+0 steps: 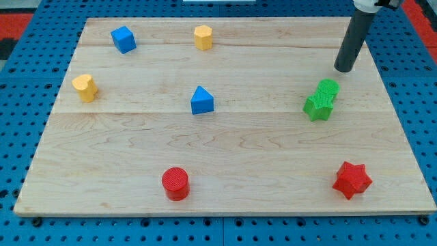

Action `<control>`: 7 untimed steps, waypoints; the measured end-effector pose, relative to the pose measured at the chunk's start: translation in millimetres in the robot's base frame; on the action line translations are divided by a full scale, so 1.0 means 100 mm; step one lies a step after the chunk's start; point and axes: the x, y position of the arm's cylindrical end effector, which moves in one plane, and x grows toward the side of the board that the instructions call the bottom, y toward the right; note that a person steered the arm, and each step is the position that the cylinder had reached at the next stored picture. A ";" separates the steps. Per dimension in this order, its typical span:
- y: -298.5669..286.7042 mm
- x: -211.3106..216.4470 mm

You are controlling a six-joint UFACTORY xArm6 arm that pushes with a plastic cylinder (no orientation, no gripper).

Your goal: Point your arm towards the bottom right

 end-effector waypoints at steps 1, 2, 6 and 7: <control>-0.04 0.00; -0.45 0.00; -2.32 1.27; -2.32 1.27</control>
